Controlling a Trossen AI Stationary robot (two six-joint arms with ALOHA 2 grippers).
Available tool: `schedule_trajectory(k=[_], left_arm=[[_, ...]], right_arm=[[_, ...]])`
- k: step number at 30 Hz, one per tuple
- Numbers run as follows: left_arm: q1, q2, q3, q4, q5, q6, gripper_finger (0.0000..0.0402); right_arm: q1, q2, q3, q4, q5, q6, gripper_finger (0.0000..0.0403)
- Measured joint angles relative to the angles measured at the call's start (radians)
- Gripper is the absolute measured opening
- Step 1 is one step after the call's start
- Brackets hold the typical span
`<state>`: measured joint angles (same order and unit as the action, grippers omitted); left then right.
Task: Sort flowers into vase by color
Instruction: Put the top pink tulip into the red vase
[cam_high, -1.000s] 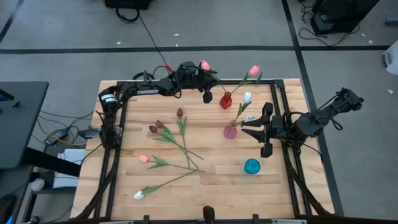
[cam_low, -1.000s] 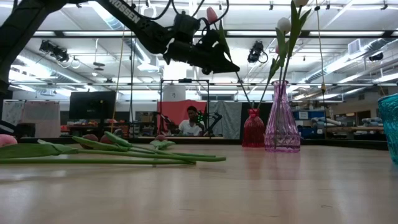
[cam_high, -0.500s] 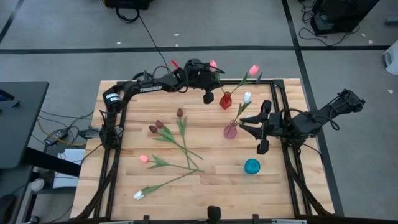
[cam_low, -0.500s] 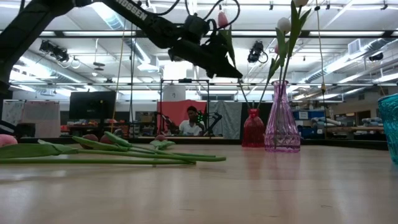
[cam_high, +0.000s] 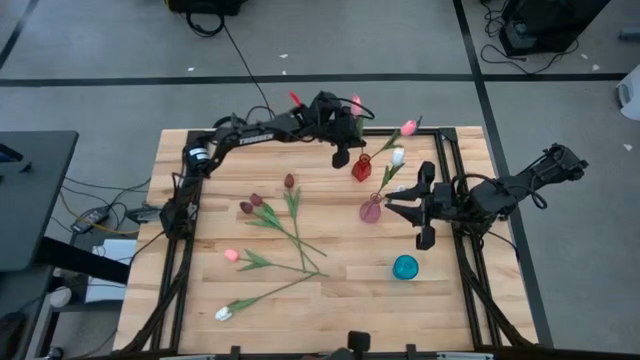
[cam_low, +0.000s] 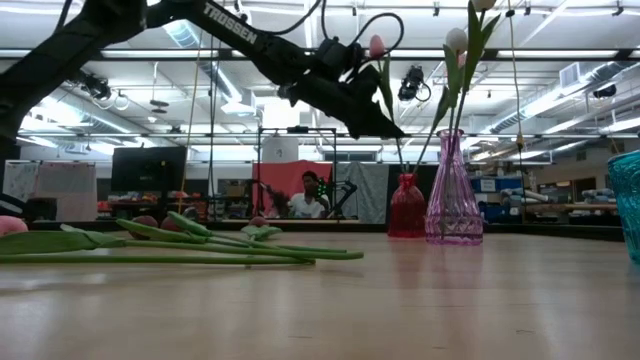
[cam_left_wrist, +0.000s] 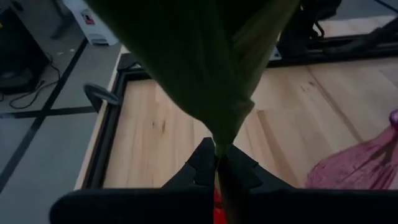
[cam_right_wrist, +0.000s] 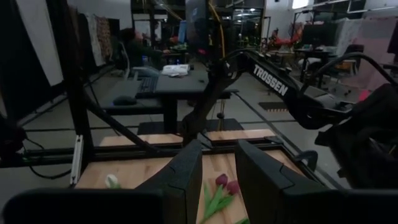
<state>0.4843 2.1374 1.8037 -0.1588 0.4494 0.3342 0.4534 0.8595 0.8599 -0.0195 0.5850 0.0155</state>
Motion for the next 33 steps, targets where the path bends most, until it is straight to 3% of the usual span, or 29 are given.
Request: schedule_trajectory(k=[4,12,15,26,33], left_arm=[[-0.01,-0.001,-0.003,0.001,-0.003,0.041,0.003],[-0.019,-0.002,0.002,-0.053,-0.043,0.058,0.0156],[-0.011,-0.002,0.002,-0.106,-0.047,0.086,0.0184],[-0.013,-0.095,0.002,-0.394,-0.219,0.361,0.0192],[-0.031,-0.112,-0.002,-0.493,-0.185,0.432,0.0192]], right_arm=[[0.0,-0.003,0.0,-0.01,-0.001,-0.001,0.0107],[0.0,-0.003,0.0,-0.016,0.008,0.009,0.0107],[0.0,-0.003,0.0,-0.018,0.009,0.01,0.0107],[-0.001,-0.003,0.0,-0.021,0.026,0.008,0.0107],[-0.024,-0.003,0.0,-0.02,0.025,0.006,0.0107]])
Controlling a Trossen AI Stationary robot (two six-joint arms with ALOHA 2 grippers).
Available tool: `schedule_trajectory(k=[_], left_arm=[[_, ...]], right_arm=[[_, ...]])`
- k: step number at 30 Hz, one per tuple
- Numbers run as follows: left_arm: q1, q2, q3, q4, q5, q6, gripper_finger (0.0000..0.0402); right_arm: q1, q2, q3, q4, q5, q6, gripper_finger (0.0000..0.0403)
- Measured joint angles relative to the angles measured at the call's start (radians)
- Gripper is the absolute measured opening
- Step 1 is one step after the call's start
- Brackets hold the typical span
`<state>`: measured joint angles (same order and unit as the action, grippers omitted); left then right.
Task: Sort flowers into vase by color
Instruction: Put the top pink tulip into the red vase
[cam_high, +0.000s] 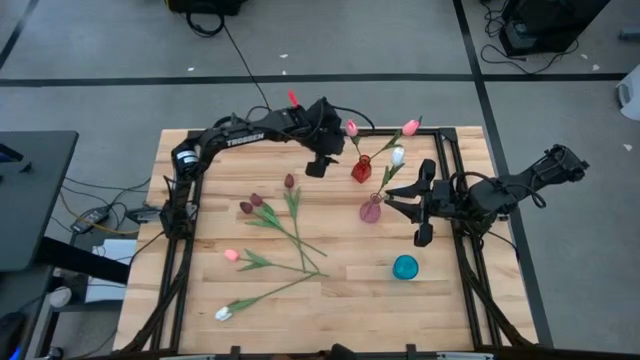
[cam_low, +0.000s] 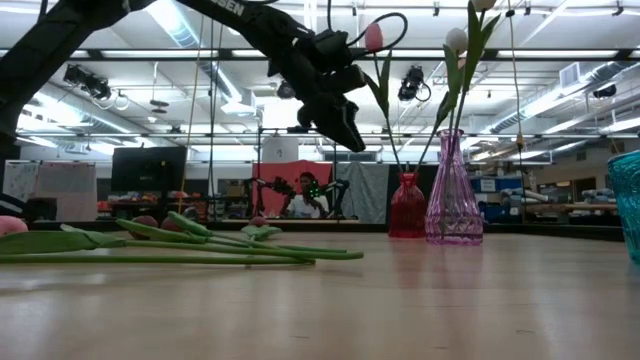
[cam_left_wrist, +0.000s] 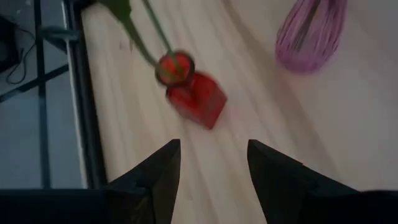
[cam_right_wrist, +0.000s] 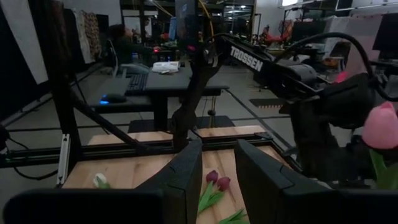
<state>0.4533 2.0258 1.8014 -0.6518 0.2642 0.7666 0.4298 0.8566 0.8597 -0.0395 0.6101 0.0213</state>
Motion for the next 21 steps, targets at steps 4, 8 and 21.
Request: schedule_trajectory(k=[4,8,21], left_arm=[[0.001,0.008,-0.007,0.08,0.022,-0.077,0.0183],[0.011,0.006,-0.008,0.064,0.058,-0.013,0.0174],[-0.034,0.005,0.003,0.072,-0.034,-0.034,0.0163]], right_arm=[[-0.002,0.0,0.0,0.0,-0.001,0.002,0.0107],[-0.002,0.0,0.0,-0.001,-0.009,0.009,0.0107],[-0.117,0.005,0.0,0.11,0.255,-0.044,0.0107]])
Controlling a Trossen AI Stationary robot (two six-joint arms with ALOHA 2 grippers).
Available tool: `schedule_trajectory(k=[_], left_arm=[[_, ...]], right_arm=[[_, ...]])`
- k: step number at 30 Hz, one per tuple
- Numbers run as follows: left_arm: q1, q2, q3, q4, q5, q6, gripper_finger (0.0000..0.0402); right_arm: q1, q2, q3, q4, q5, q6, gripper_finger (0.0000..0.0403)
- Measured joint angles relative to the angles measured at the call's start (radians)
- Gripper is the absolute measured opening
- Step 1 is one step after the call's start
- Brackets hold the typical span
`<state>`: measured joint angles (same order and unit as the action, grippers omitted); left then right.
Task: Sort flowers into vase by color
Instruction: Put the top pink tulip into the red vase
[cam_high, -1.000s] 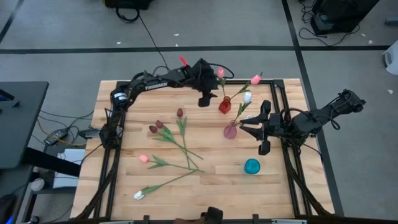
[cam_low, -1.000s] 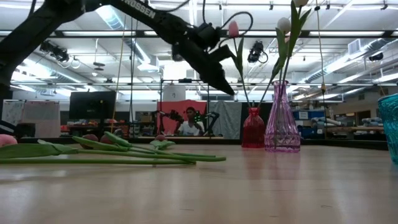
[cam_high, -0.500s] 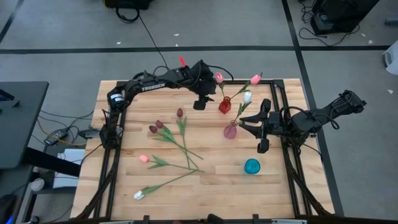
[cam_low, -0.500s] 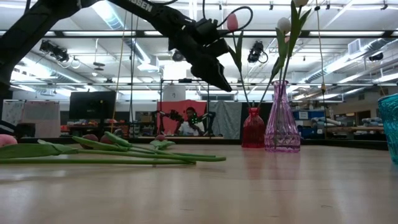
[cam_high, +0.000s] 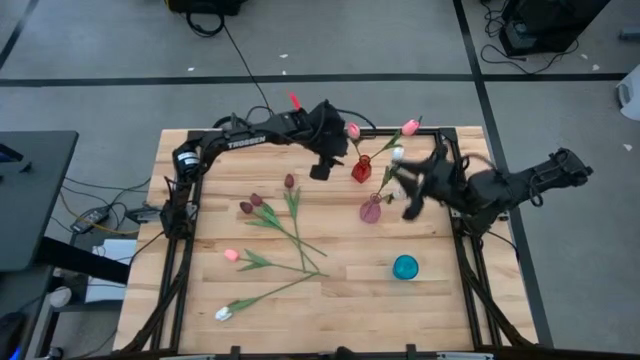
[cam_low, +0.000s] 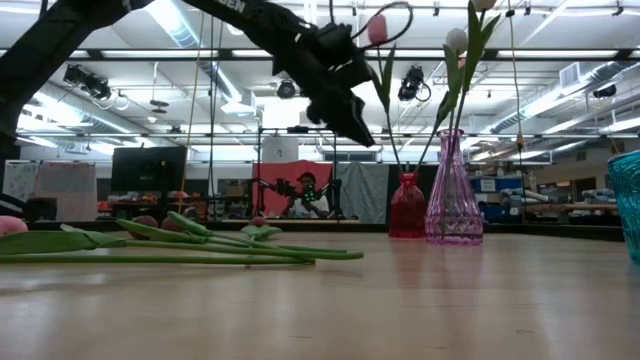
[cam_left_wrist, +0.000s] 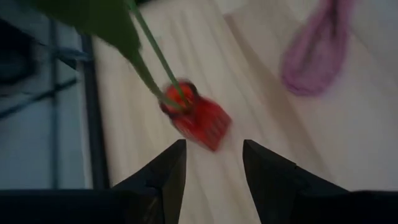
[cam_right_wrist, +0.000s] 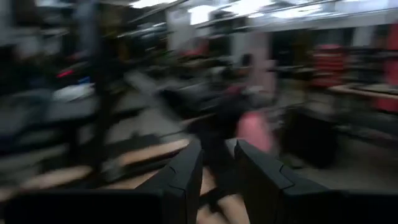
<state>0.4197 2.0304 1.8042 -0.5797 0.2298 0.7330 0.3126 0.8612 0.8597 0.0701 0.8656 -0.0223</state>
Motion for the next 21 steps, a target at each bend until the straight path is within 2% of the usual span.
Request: schedule_trajectory(k=[7,11,14,15,18,21], left_arm=[[-0.063,0.0,0.0,0.181,-0.242,-0.036,0.0163],[-0.083,0.0,0.0,0.203,-0.303,-0.006,0.0163],[-0.074,0.0,0.0,0.232,-0.371,-0.013,0.0163],[-0.069,0.0,0.0,0.227,-0.385,-0.043,0.0163],[-0.057,0.0,-0.003,0.178,-0.31,-0.043,0.0163],[-0.044,0.008,-0.003,0.239,-0.359,-0.064,0.0163]], right_arm=[[-0.175,0.039,0.0,0.047,-0.011,-0.021,0.0107],[-0.23,0.094,0.013,0.041,-0.114,-0.005,0.0107],[-0.266,0.14,0.044,0.011,-0.128,-0.007,0.0107],[-0.276,0.151,0.056,-0.011,-0.126,0.0,0.0107],[-0.289,0.188,0.091,-0.053,-0.122,0.007,0.0107],[-0.318,0.232,0.125,-0.068,-0.13,-0.008,0.0107]])
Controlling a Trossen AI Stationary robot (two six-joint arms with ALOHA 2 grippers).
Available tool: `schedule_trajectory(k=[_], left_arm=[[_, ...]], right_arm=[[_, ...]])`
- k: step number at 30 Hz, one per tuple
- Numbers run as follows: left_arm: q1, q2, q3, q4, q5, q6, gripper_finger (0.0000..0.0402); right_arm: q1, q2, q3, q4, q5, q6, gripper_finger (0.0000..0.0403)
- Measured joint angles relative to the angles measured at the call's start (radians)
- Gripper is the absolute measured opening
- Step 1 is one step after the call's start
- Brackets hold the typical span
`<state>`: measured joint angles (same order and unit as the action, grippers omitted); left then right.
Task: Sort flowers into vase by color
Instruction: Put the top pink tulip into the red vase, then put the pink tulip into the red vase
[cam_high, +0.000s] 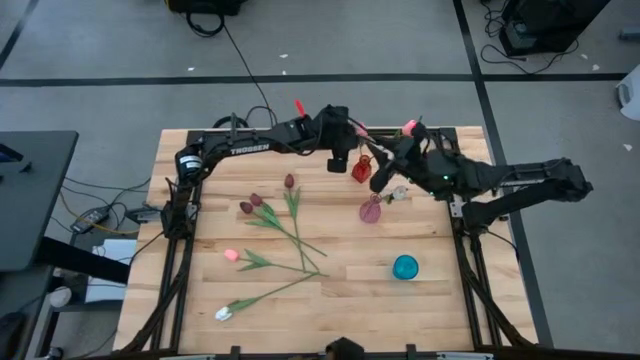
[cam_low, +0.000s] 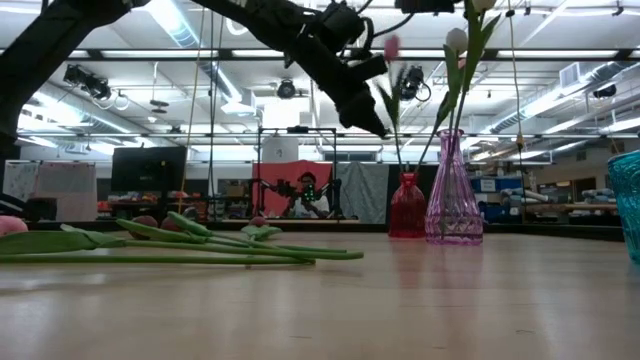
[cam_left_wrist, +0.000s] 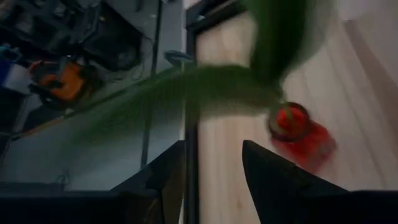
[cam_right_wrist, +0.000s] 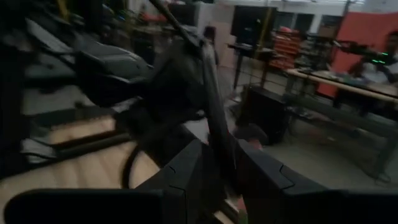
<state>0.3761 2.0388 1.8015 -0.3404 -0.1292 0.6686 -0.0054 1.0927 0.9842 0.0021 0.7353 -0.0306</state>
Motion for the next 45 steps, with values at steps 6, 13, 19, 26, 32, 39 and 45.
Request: schedule_trajectory(k=[6,13,19,26,32,39,45], left_arm=[[-0.009,0.004,0.0,-0.042,0.104,0.066,0.0163],[0.031,-0.034,-0.001,-0.165,0.187,0.1,0.0163],[0.085,-0.1,0.002,-0.176,0.276,-0.029,0.0163],[0.066,-0.199,-0.025,-0.318,0.328,-0.047,0.0163],[-0.012,-0.403,-0.268,-0.218,0.293,-0.057,0.0157],[-0.129,-0.672,-0.61,-0.111,0.145,-0.201,0.0133],[-0.262,-0.789,-0.774,-0.126,0.051,-0.3,0.0129]], right_arm=[[-0.033,0.056,0.031,-0.05,0.002,-0.016,0.0107],[-0.01,-0.007,0.031,-0.071,-0.021,0.035,0.0107],[0.023,-0.093,0.031,-0.063,-0.284,0.039,0.0107],[0.108,-0.183,0.026,-0.145,-0.36,0.052,0.0107],[0.2,-0.273,-0.075,-0.131,-0.333,0.053,0.0107],[0.261,-0.331,-0.2,-0.016,-0.284,0.054,0.0107],[0.262,-0.301,-0.234,0.049,-0.284,0.065,0.0107]])
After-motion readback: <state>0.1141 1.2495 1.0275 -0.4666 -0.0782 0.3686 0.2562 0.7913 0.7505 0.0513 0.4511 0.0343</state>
